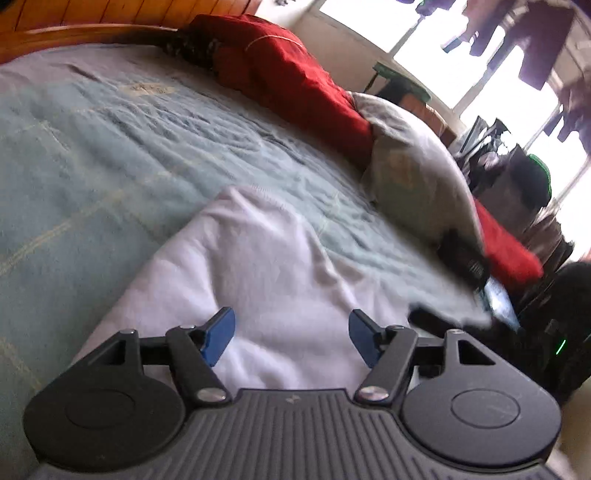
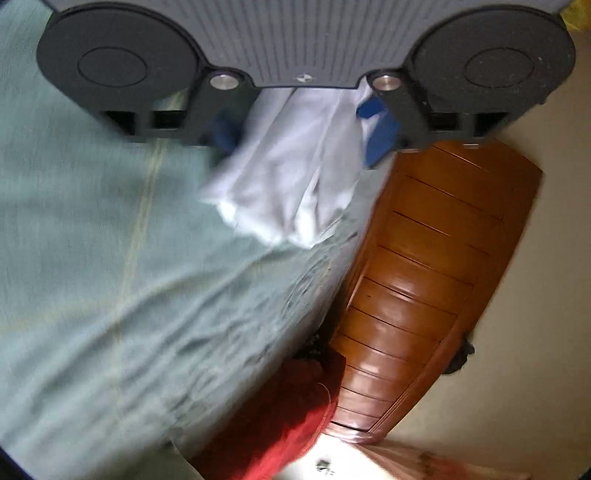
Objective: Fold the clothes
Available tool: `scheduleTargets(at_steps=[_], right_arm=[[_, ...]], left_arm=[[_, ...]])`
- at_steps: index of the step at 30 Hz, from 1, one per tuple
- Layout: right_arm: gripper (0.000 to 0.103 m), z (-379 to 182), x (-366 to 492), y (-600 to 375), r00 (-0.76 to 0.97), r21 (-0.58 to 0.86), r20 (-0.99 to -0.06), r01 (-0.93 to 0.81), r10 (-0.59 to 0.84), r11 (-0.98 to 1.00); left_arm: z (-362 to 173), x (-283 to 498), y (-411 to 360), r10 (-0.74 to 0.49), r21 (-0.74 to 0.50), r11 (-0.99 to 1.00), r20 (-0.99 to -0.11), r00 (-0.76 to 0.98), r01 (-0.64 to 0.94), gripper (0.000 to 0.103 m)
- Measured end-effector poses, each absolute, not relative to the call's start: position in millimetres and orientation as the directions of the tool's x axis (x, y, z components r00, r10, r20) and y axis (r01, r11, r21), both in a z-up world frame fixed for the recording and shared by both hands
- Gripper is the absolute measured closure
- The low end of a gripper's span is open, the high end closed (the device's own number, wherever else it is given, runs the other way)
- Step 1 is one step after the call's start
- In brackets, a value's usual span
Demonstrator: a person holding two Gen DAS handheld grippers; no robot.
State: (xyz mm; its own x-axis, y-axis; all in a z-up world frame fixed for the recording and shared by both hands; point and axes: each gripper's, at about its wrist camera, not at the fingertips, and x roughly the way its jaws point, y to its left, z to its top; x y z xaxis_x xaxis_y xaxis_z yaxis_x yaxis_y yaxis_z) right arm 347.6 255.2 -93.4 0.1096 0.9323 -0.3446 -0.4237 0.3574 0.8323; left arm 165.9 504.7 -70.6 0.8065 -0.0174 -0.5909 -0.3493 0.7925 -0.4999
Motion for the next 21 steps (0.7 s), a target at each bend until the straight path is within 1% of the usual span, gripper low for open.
scheduleTargets(at_steps=[1, 3, 4, 5, 6, 8, 10, 11, 12, 13, 14, 16, 17, 18, 19, 21], right_arm=[[0.073, -85, 347, 258, 0.127, 0.789, -0.371, -0.479, 0.92, 0.385], [0.072, -69, 345, 259, 0.193, 0.688, -0.432, -0.561, 0.881, 0.461], [0.069, -63, 344, 259, 0.236, 0.633, -0.461, -0.588, 0.855, 0.504], [0.068, -57, 343, 258, 0.279, 0.58, -0.482, -0.609, 0.83, 0.542], [0.067, -52, 342, 253, 0.318, 0.544, -0.485, -0.62, 0.815, 0.565], [0.065, -43, 334, 248, 0.353, 0.488, -0.466, -0.662, 0.811, 0.568], [0.062, -33, 314, 255, 0.309, 0.414, -0.46, -0.755, 0.833, 0.508], [0.06, -31, 303, 261, 0.276, 0.37, -0.464, -0.803, 0.842, 0.467], [0.053, -30, 292, 268, 0.244, 0.323, -0.472, -0.846, 0.847, 0.424], [0.049, -33, 280, 277, 0.216, 0.27, -0.492, -0.883, 0.844, 0.383], [0.049, -37, 270, 286, 0.194, 0.22, -0.515, -0.911, 0.835, 0.348], [0.048, -52, 262, 295, 0.202, 0.147, -0.581, -0.926, 0.788, 0.346], [0.047, -59, 259, 299, 0.207, 0.119, -0.606, -0.931, 0.768, 0.345], [0.045, -65, 261, 295, 0.205, 0.134, -0.605, -0.926, 0.769, 0.352], [0.043, -65, 266, 289, 0.191, 0.178, -0.599, -0.915, 0.778, 0.362], [0.042, -60, 274, 281, 0.166, 0.239, -0.604, -0.895, 0.78, 0.376]], left_arm=[[-69, 166, 504, -0.014, -0.489, 0.801, -0.591, 0.806, -0.345, 0.035], [-58, 164, 502, -0.002, -0.47, 0.815, -0.586, 0.81, -0.338, 0.035], [-52, 163, 500, 0.006, -0.459, 0.823, -0.582, 0.813, -0.334, 0.034], [-47, 161, 499, 0.027, -0.44, 0.834, -0.568, 0.822, -0.332, 0.029], [-46, 159, 501, 0.049, -0.426, 0.838, -0.564, 0.824, -0.341, 0.023], [-54, 162, 510, 0.064, -0.434, 0.808, -0.608, 0.792, -0.399, 0.023], [-63, 162, 521, 0.034, -0.477, 0.773, -0.628, 0.778, -0.419, 0.023], [-62, 160, 522, 0.029, -0.489, 0.767, -0.62, 0.784, -0.415, 0.023], [-57, 160, 522, 0.025, -0.497, 0.763, -0.616, 0.787, -0.413, 0.023], [-53, 160, 523, 0.02, -0.504, 0.761, -0.612, 0.791, -0.409, 0.023], [-49, 162, 522, 0.008, -0.511, 0.765, -0.602, 0.799, -0.392, 0.023], [-44, 168, 521, -0.01, -0.514, 0.774, -0.594, 0.805, -0.37, 0.022], [-49, 177, 521, 0.0, -0.491, 0.776, -0.628, 0.778, -0.396, 0.022], [-54, 187, 522, 0.01, -0.466, 0.778, -0.661, 0.75, -0.421, 0.023], [-57, 195, 522, 0.021, -0.443, 0.78, -0.688, 0.726, -0.442, 0.024], [-52, 200, 518, 0.041, -0.431, 0.783, -0.683, 0.729, -0.449, 0.025]])
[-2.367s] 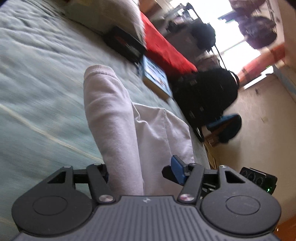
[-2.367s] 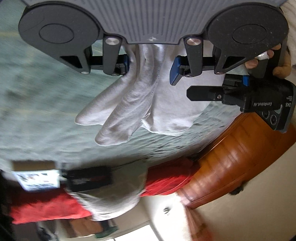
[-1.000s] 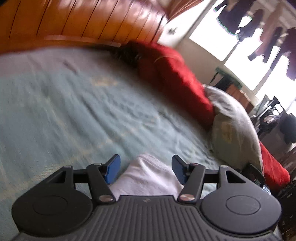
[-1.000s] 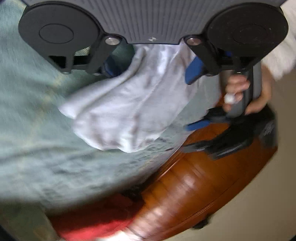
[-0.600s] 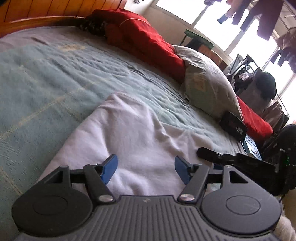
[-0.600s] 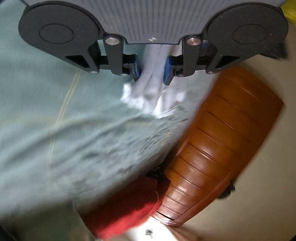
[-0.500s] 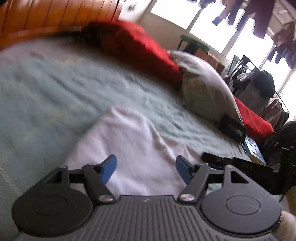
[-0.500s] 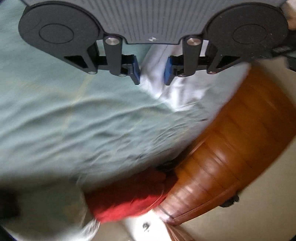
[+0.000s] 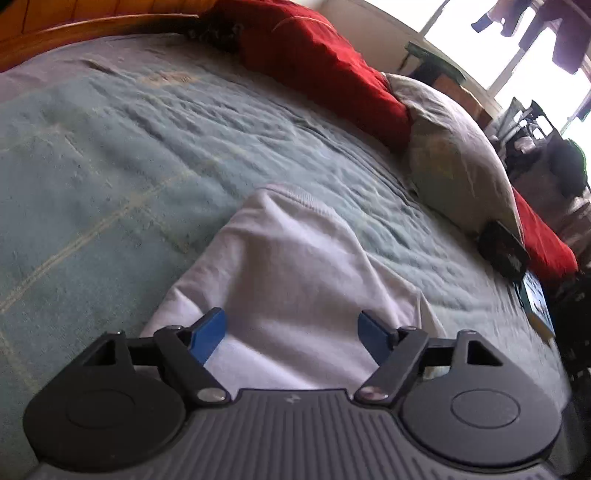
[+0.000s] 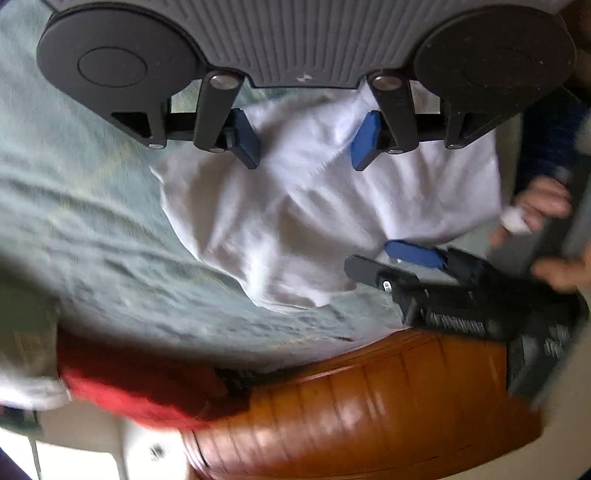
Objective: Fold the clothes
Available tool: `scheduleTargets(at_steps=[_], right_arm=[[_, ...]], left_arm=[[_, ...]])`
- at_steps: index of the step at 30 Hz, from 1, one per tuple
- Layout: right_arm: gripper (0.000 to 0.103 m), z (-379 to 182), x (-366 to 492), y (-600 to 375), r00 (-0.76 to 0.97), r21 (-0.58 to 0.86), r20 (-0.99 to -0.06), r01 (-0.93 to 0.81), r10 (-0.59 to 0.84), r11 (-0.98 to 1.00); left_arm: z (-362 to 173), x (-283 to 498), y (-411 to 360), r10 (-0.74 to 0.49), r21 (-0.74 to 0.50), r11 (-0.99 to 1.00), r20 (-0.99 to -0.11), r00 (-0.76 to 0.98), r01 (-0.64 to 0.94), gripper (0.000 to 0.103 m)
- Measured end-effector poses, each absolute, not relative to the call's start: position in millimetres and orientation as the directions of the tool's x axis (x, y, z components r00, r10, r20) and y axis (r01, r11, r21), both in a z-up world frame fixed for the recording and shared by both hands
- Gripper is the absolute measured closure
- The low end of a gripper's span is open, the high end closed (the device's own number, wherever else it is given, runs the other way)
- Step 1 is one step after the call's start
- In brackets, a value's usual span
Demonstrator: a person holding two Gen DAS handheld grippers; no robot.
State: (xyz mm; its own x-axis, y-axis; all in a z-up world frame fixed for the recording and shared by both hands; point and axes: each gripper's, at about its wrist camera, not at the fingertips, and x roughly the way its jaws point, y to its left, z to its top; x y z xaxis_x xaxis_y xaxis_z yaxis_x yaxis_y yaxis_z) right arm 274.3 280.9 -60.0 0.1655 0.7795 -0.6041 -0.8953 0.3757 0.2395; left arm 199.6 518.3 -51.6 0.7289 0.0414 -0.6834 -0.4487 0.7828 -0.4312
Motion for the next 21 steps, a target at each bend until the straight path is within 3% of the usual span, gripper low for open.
scheduleTargets(at_steps=[4, 12, 21], right_arm=[[0.041, -44, 278, 258, 0.144, 0.29, -0.594, -0.88, 0.792, 0.377], [0.034, -28, 265, 208, 0.166, 0.282, -0.601, -0.871, 0.782, 0.402], [0.025, -16, 247, 152, 0.215, 0.267, -0.585, -0.86, 0.782, 0.436]], left_arm=[[-31, 216, 507, 0.023, -0.432, 0.83, -0.605, 0.796, -0.352, 0.021], [-60, 275, 505, 0.126, -0.318, 0.846, -0.659, 0.742, -0.427, 0.022], [-28, 192, 421, 0.029, -0.248, 0.935, -0.66, 0.75, -0.255, 0.016]])
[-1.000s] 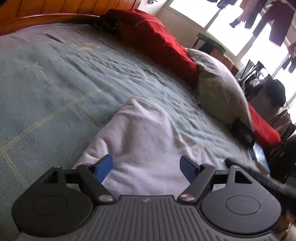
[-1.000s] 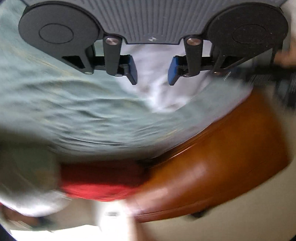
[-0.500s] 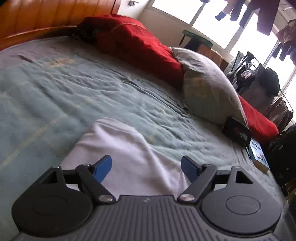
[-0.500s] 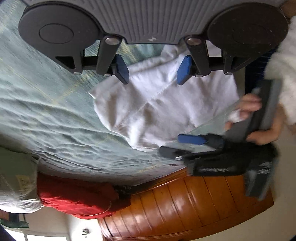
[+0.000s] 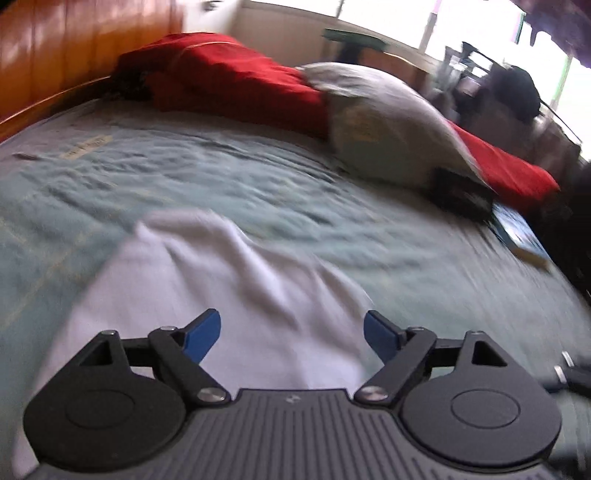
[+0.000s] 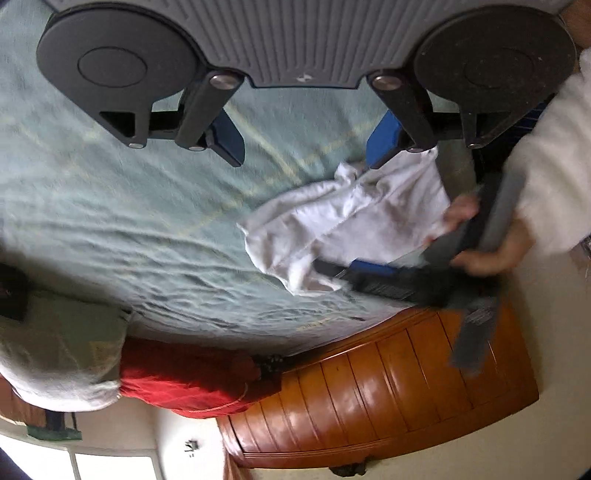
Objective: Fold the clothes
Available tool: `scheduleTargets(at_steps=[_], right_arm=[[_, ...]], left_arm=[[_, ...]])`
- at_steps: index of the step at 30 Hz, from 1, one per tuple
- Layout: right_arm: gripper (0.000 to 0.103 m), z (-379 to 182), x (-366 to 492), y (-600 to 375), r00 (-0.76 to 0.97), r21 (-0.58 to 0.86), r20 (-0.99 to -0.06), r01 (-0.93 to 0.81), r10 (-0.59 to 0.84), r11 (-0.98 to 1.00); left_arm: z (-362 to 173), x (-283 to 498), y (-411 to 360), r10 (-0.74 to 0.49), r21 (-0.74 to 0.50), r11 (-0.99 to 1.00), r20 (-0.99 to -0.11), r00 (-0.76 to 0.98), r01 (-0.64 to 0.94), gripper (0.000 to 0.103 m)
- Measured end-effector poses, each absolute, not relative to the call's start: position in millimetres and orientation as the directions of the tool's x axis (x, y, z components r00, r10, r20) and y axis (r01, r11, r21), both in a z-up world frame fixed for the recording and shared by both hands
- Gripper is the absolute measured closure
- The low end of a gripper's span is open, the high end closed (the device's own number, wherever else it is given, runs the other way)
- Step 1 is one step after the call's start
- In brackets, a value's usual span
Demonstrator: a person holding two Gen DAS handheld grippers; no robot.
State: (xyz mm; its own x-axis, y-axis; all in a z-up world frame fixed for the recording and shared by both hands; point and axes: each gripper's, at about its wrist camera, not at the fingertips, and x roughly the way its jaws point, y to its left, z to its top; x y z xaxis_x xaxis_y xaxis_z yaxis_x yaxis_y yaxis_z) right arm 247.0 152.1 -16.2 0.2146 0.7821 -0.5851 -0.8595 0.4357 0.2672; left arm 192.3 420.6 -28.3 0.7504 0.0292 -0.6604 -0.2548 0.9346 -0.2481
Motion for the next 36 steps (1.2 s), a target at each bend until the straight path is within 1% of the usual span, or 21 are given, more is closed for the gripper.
scheduleTargets(at_steps=[4, 6, 8, 10, 13, 15, 17, 19, 21, 22, 25, 29, 30, 32, 36], right_arm=[[0.016, -20, 237, 133, 0.224, 0.303, -0.577, -0.834, 0.786, 0.461], [0.016, -21, 233, 125, 0.214, 0.331, -0.577, -0.821, 0.788, 0.465], [0.015, -18, 227, 117, 0.216, 0.328, -0.576, -0.822, 0.789, 0.465], [0.011, -15, 222, 109, 0.236, 0.311, -0.573, -0.824, 0.785, 0.474], [0.01, -15, 219, 102, 0.235, 0.33, -0.566, -0.814, 0.79, 0.478], [0.01, -15, 217, 98, 0.23, 0.339, -0.569, -0.809, 0.79, 0.48], [0.008, -15, 213, 94, 0.24, 0.33, -0.568, -0.81, 0.787, 0.485], [0.007, -16, 212, 91, 0.247, 0.332, -0.57, -0.804, 0.784, 0.494], [0.007, -17, 213, 90, 0.242, 0.344, -0.57, -0.797, 0.785, 0.496], [0.007, -18, 212, 89, 0.241, 0.348, -0.572, -0.794, 0.784, 0.498], [0.007, -18, 211, 88, 0.244, 0.338, -0.578, -0.797, 0.779, 0.501], [0.007, -22, 213, 88, 0.255, 0.334, -0.585, -0.789, 0.77, 0.515], [0.006, -23, 214, 88, 0.253, 0.338, -0.586, -0.786, 0.769, 0.517], [0.006, -25, 215, 89, 0.251, 0.343, -0.59, -0.783, 0.767, 0.52], [0.006, -29, 213, 94, 0.242, 0.338, -0.6, -0.787, 0.763, 0.516]], left_arm=[[-56, 160, 393, -0.109, -0.386, 0.891, -0.691, 0.714, -0.238, 0.015], [-57, 148, 379, -0.069, -0.357, 0.894, -0.706, 0.705, -0.271, 0.015], [-46, 133, 363, -0.035, -0.314, 0.915, -0.684, 0.729, -0.252, 0.014], [-42, 121, 355, -0.039, -0.327, 0.915, -0.656, 0.753, -0.238, 0.01], [-50, 116, 352, -0.068, -0.343, 0.905, -0.7, 0.711, -0.251, 0.011], [-43, 110, 355, -0.046, -0.326, 0.91, -0.694, 0.719, -0.256, 0.011], [-31, 102, 366, -0.004, -0.317, 0.909, -0.658, 0.753, -0.272, 0.01], [-22, 97, 384, 0.077, -0.288, 0.904, -0.618, 0.782, -0.316, 0.01], [-24, 98, 409, 0.169, -0.274, 0.874, -0.603, 0.78, -0.401, 0.01], [-28, 99, 424, 0.202, -0.279, 0.852, -0.606, 0.769, -0.443, 0.01], [-49, 95, 462, 0.229, -0.333, 0.775, -0.644, 0.729, -0.538, 0.01], [-65, 76, 490, 0.289, -0.392, 0.659, -0.656, 0.697, -0.642, 0.011], [-63, 73, 492, 0.283, -0.413, 0.65, -0.648, 0.708, -0.638, 0.011], [-56, 73, 487, 0.278, -0.418, 0.659, -0.637, 0.719, -0.625, 0.011], [-36, 94, 468, 0.256, -0.349, 0.767, -0.603, 0.756, -0.539, 0.01]])
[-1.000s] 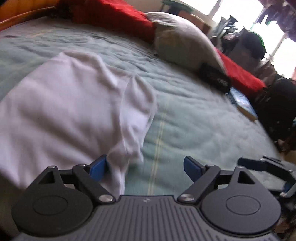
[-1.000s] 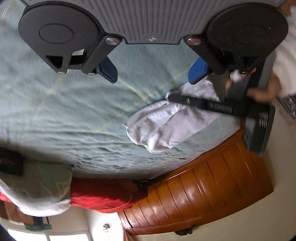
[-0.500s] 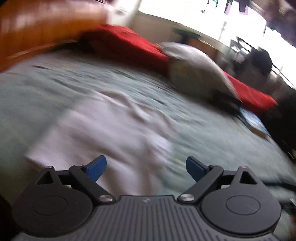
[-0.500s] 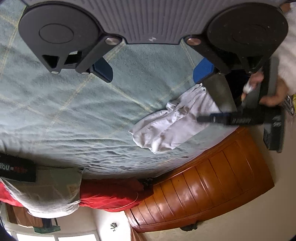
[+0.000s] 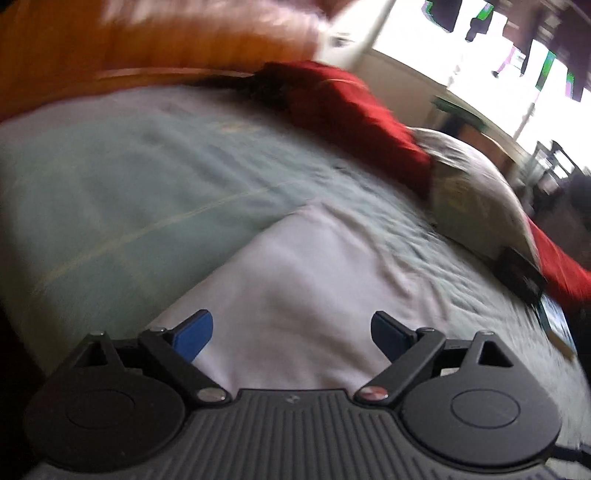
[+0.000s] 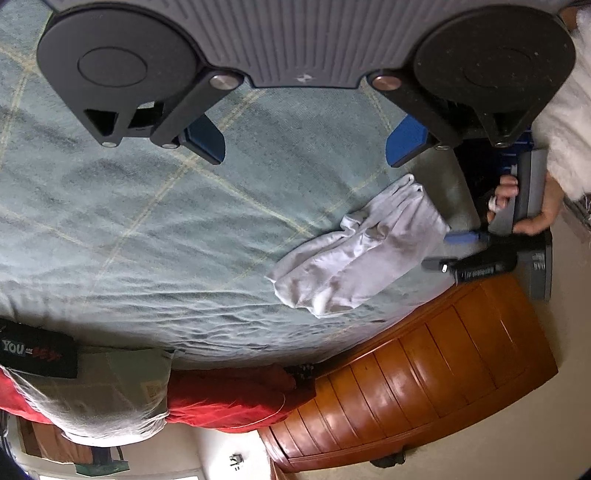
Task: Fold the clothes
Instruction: 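Open the right gripper and release the folded white sweatshirt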
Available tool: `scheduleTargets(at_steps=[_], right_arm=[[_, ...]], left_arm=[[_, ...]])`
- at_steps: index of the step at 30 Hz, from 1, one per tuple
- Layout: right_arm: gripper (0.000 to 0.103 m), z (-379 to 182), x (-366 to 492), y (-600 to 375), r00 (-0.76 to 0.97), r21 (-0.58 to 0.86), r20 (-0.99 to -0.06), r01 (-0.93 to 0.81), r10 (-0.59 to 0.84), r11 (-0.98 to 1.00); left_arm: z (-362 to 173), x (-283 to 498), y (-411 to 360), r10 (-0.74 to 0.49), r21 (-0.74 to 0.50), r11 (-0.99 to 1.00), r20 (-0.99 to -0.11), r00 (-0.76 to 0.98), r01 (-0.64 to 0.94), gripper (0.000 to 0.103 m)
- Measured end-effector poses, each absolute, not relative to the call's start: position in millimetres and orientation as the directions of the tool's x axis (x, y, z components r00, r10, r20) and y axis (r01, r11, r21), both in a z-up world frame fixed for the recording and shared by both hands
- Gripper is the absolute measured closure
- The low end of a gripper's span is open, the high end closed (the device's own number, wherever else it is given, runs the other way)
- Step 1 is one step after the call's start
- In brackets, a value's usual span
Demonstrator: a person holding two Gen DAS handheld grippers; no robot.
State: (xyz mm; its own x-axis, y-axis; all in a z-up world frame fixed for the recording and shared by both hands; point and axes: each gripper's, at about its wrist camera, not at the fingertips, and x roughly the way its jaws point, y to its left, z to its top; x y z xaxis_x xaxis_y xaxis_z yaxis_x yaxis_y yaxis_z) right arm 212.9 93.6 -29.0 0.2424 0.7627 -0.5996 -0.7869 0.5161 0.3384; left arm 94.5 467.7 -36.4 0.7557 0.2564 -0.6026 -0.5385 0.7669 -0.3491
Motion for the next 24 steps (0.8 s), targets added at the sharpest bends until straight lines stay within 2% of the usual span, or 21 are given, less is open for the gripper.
scheduleTargets(at_steps=[6, 13, 17, 19, 24], right_arm=[[0.006, -30, 210, 96, 0.249, 0.319, -0.613, -0.79, 0.75, 0.524], [0.006, -34, 216, 91, 0.261, 0.322, -0.621, -0.775, 0.739, 0.544], [0.006, -38, 218, 92, 0.255, 0.332, -0.621, -0.771, 0.741, 0.544], [0.006, -39, 218, 92, 0.25, 0.335, -0.621, -0.772, 0.742, 0.54], [0.006, -39, 216, 92, 0.248, 0.334, -0.622, -0.774, 0.743, 0.538]], left_arm=[[-32, 145, 457, 0.219, -0.29, 0.84, -0.592, 0.775, -0.458, 0.01], [-63, 169, 477, 0.192, -0.328, 0.781, -0.683, 0.704, -0.531, 0.01], [-45, 175, 455, 0.24, -0.221, 0.817, -0.711, 0.662, -0.533, 0.01], [-40, 175, 441, 0.221, -0.195, 0.86, -0.691, 0.689, -0.472, 0.01], [-55, 179, 413, 0.302, 0.004, 0.903, -0.719, 0.626, -0.431, 0.009]])
